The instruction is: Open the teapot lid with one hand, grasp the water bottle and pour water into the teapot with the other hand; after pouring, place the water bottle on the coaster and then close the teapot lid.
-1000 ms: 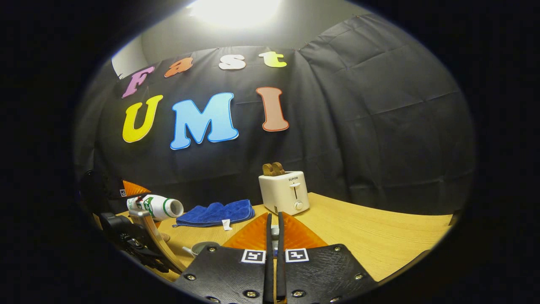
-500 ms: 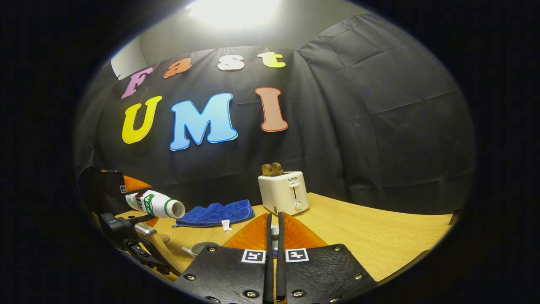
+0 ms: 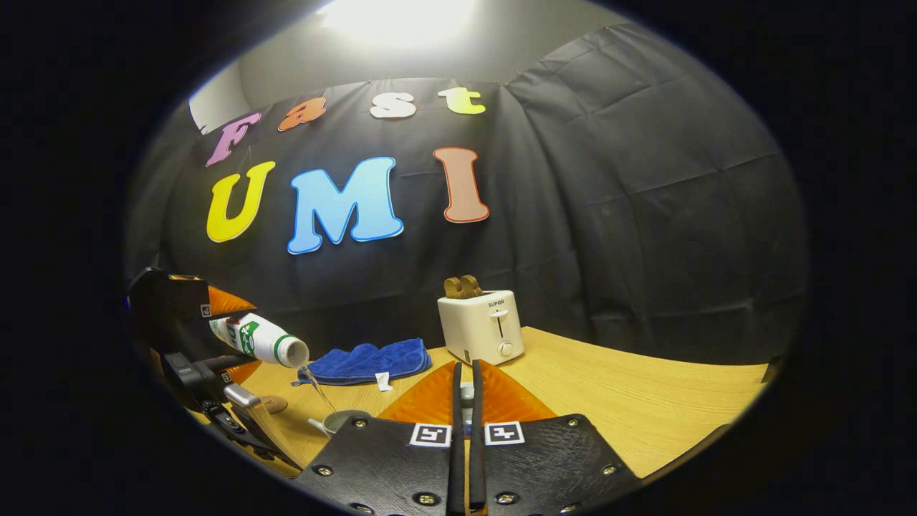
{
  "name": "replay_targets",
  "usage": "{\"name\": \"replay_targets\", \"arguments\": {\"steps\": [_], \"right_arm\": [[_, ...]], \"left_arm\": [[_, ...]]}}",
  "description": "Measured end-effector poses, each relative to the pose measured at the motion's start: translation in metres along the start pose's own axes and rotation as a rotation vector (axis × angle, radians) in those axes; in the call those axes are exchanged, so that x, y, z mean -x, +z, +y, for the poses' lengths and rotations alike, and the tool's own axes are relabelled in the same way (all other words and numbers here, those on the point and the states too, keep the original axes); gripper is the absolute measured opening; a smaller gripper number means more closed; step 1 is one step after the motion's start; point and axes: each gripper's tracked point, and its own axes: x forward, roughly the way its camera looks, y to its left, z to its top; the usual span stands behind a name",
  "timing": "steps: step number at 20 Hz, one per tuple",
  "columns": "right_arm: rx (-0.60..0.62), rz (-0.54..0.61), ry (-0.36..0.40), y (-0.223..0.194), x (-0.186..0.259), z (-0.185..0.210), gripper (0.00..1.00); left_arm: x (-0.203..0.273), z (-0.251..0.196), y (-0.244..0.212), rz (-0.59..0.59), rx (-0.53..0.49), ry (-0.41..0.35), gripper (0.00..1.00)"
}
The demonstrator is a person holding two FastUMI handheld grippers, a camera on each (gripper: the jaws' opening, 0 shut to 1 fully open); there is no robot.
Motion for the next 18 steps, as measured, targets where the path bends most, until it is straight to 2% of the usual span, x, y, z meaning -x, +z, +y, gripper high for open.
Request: {"name": "replay_targets", "arguments": {"steps": [1,2,3,17,18], "right_arm": [[0.000,0.001,0.000,-0.001,0.000,0.000,0.02],[-0.002,0.002,0.002,0.000,0.000,0.000,0.02],[-0.001,0.004,0.002,-0.002,0.000,0.001,0.02],[0.000,0.008,0.003,-0.002,0.001,0.000,0.02],[0.000,0.010,0.002,-0.002,0.001,0.000,0.02]], "left_arm": [[0.000,0.002,-0.002,0.001,-0.005,0.003,0.89],[0.002,0.003,-0.003,0.004,-0.008,0.004,0.85],[0.003,0.004,-0.004,0.004,-0.012,0.004,0.89],[0.005,0.020,-0.004,-0.029,-0.103,0.019,0.89],[0.004,0.020,-0.004,-0.031,-0.112,0.017,0.85]]}}
